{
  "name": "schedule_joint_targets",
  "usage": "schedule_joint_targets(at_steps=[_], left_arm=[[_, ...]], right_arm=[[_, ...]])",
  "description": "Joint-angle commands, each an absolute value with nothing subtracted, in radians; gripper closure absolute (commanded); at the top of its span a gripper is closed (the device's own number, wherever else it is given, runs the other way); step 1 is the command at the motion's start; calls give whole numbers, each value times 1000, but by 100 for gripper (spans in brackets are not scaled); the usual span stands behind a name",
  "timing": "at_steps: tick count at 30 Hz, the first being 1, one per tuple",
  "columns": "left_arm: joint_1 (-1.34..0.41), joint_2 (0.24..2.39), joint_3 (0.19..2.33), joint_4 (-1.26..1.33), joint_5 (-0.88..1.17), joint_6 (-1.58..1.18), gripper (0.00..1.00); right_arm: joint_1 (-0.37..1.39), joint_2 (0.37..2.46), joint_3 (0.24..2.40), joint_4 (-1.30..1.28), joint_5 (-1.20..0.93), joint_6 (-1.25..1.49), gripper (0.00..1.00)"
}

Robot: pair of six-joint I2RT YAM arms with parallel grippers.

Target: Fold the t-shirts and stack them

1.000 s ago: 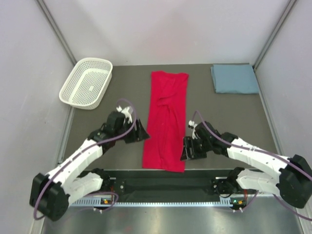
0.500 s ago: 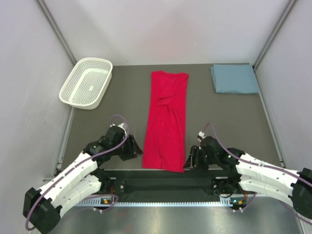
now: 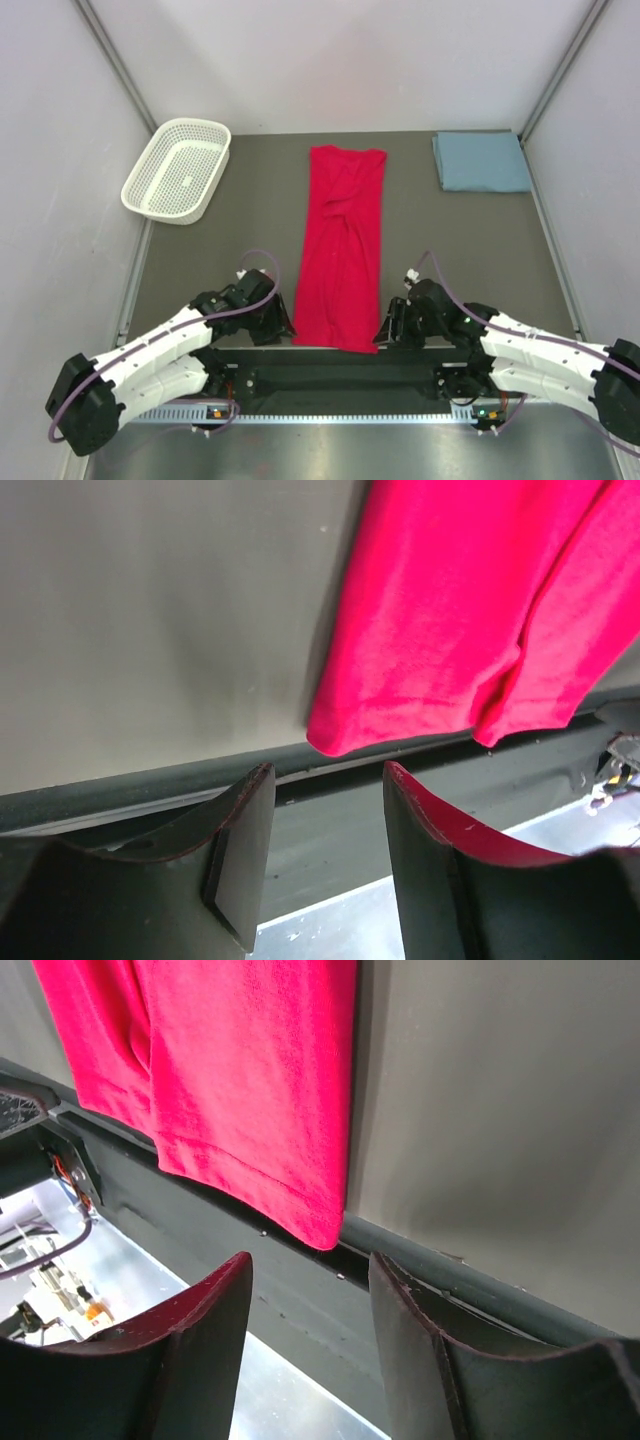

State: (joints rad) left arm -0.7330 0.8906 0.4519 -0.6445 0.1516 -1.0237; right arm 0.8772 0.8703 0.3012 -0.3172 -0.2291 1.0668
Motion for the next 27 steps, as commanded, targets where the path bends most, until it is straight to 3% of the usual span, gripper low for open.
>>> schedule_joint_targets(at_steps=[1,17,27], left_arm=[[-739,902,439,-615,120,-1058,48],[-767,1026,416,-488,124,-1086,57],[-770,1060,419,-448,137,-1077,74]], right_arm=[[897,877,284,-252,-221,1078,49],[913,960,278,-186,-227,1086,49],[914,1012,273,-123,-232,1094,49]])
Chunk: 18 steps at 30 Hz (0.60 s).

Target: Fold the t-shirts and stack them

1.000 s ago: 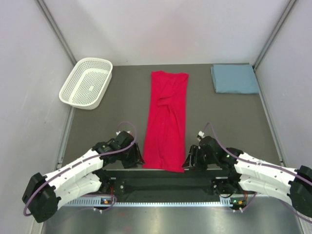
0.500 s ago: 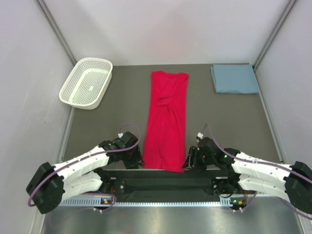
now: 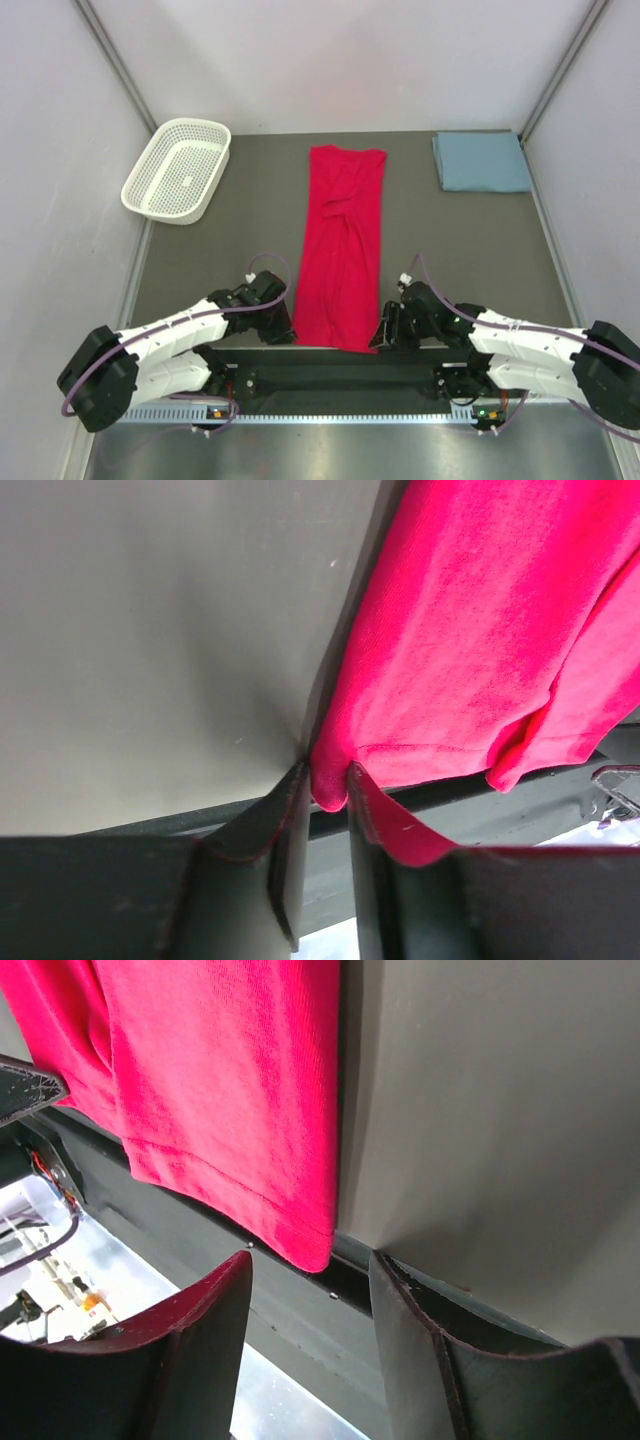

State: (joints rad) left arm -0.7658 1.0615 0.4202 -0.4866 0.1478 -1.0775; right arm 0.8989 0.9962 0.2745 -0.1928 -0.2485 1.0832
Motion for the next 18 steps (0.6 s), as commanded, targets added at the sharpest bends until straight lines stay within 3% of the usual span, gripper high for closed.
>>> schedule_joint_targets(at_steps=[1,6,18], left_arm=[[-772,1058,420,-449,138,-1077,78],[-772,1058,416,-453,143,-1071,84],[-772,1039,408,-445,158,-1063,97]], right_arm=[[916,1019,272,-118,-230,1095,49],[919,1028,239,-52,-230,1135,50],[919,1057,215,-8,-215,1172,69]])
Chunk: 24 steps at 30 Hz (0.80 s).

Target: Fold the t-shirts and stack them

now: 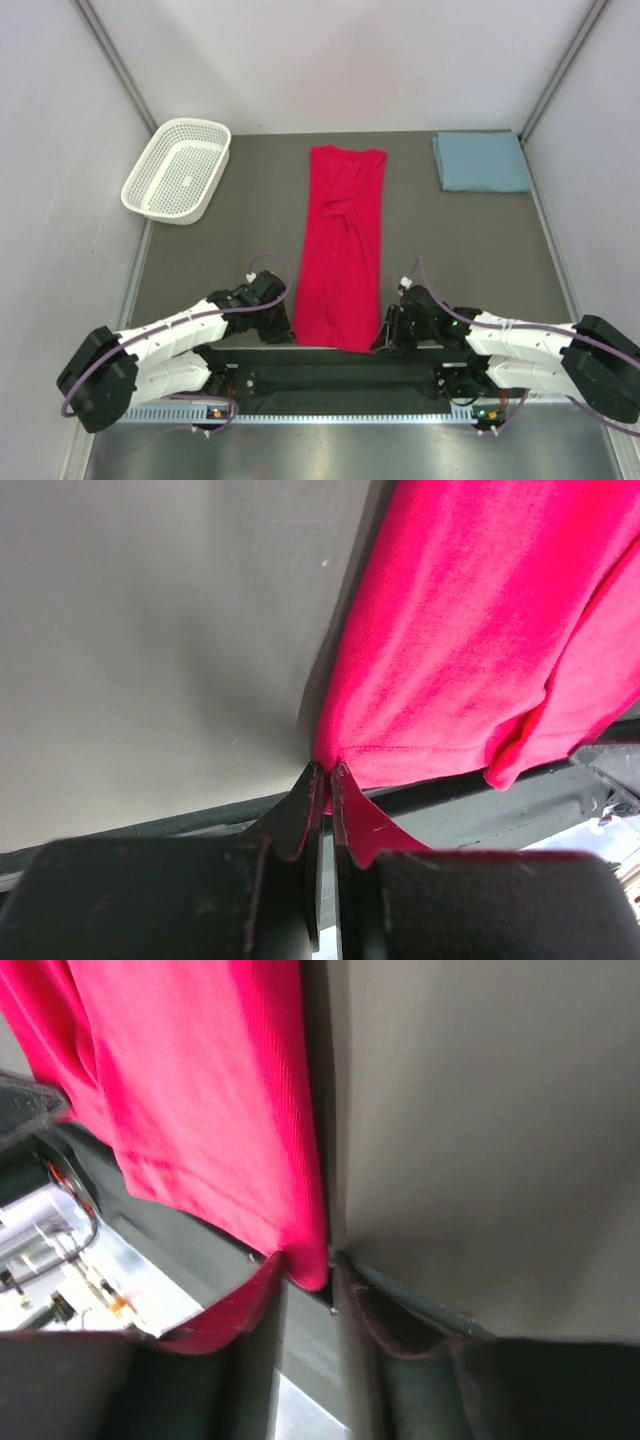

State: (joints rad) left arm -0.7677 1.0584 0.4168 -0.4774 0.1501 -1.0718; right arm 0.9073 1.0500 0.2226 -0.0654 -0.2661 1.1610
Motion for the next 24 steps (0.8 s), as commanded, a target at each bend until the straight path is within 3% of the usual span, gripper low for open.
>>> schedule_joint_targets(at_steps=[1,4,16,24], left_arm=[[-772,1037,407,-439,163,-1058,99],[-772,1028,400,-439,179,-1054,100],[-773,802,348,-569,206,-1084,100],[-772,822,399,-587,206,-1068,100]], right_arm=[[919,1057,215,20,-213,1173,76],[920,1063,221,35,-235,1166,100],[976,919,238,-103,-245,1174,100],[974,924,278,-162,-265,1141,100]])
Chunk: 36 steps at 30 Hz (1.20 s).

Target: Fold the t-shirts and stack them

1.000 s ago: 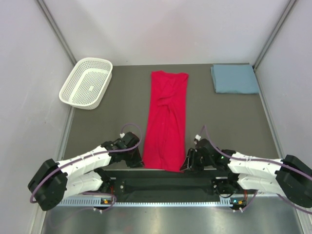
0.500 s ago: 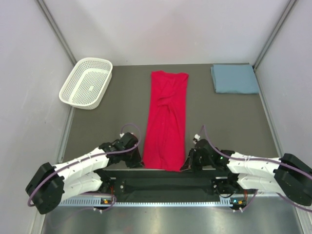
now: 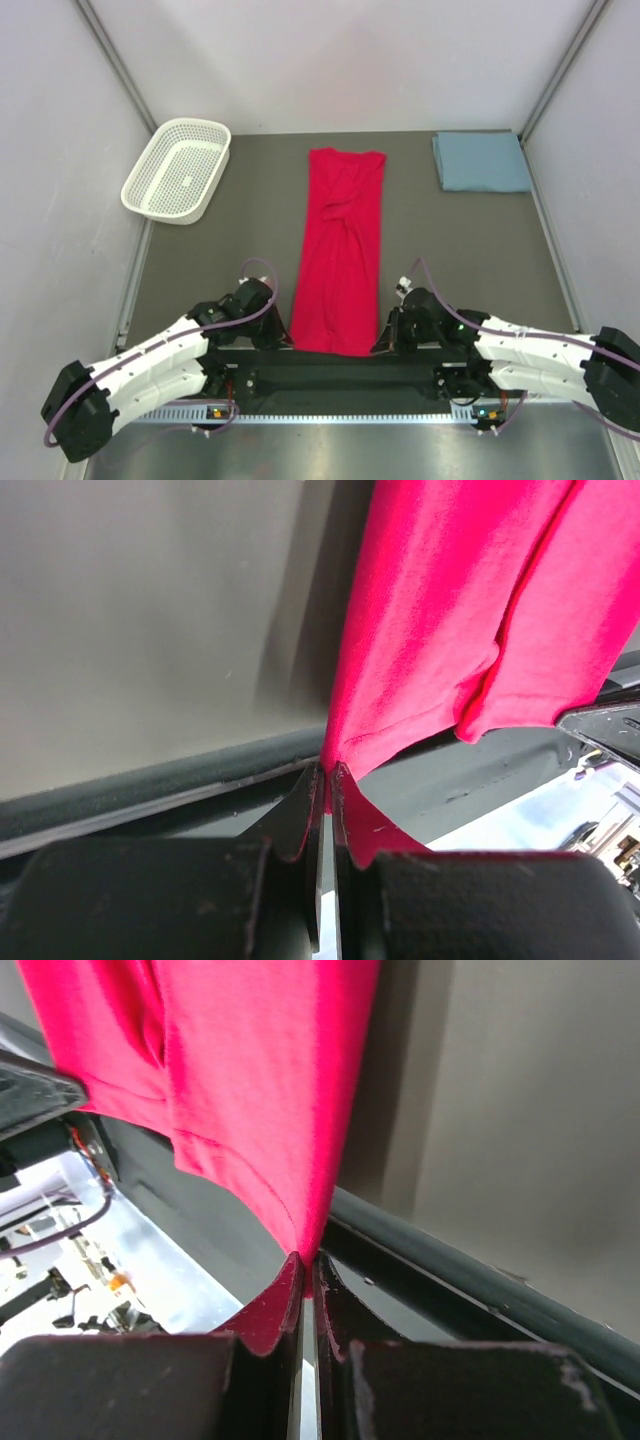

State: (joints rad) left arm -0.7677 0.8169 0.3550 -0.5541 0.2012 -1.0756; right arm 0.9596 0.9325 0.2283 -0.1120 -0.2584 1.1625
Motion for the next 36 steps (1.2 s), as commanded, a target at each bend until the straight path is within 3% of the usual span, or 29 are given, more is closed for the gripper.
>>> schedule_joint_targets(at_steps=[1,9,20,27,36], left_arm=[[-772,825,429,-594,195,-1066,100],[-735,978,647,-614,101,-974,100],[-431,1419,1006,-555,277,-727,100],[-388,1782,1337,-614,397,-649,100],[-338,1959,1541,-606,406,-649,100]], right_arm=[[968,910,281,-187,-258,1140,100],[732,906,378,-284,-376,977,100],[424,1302,785,-442,-520,608,100],[347,1581,1067,-554,-560,477,100],[272,1810,1305,-615,-598,426,100]])
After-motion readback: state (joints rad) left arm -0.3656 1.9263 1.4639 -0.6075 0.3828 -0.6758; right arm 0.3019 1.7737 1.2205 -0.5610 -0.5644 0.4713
